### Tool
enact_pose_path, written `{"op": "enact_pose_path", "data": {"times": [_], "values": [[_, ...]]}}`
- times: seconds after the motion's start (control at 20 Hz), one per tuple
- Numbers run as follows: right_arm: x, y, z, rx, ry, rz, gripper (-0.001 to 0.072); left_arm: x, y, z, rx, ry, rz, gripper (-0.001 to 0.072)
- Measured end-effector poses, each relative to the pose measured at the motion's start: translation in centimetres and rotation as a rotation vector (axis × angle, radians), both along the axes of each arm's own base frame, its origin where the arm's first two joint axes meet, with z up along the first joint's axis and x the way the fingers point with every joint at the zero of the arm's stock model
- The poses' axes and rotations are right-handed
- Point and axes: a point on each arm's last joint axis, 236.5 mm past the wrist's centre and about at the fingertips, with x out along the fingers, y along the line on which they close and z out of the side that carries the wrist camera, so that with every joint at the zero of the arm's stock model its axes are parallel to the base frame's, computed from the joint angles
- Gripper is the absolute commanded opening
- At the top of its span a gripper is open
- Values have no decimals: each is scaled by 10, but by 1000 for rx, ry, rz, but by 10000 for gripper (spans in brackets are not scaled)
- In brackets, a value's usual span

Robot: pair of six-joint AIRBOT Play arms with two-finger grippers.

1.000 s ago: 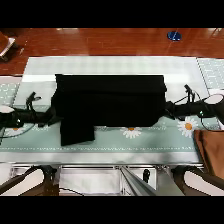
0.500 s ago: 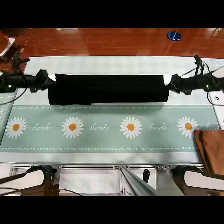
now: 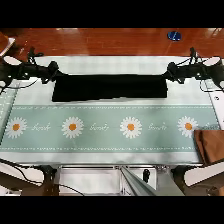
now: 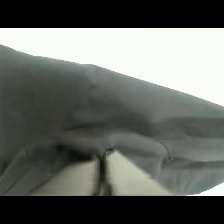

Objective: Fold the shirts.

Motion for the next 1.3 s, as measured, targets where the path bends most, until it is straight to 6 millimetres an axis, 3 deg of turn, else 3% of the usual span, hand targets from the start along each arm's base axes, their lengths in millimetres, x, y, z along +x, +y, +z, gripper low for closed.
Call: {"op": "enact_pose_path", "data": {"times": [0.05,0.2,0.45,0.6,0.75,0.95,1.2,1.25,1.3], "values": [[2,0,-6,7,7,-2,419,1,-3,-5,2,3,-12,507],[2,-5,-14,28,30,-1,419,3,-7,-5,25,-3,-67,507],[-18,-59,4,19,59,-31,419,-9,46,29,162,9,-72,507],[-51,-80,-13,-34,169,-26,419,-35,59,46,208,-21,-90,507],[-59,-78,-28,-40,200,-40,419,-68,34,53,167,-86,-107,507],[-45,-64,-39,12,175,-77,418,-103,-5,55,133,-135,-147,507],[-38,-26,-56,86,177,-36,405,-117,-46,57,120,-174,-213,506],[-38,-17,-58,89,179,-17,377,-115,-51,57,124,-185,-218,506],[-38,-9,-60,87,180,2,230,-115,-57,57,124,-195,-223,506]]}}
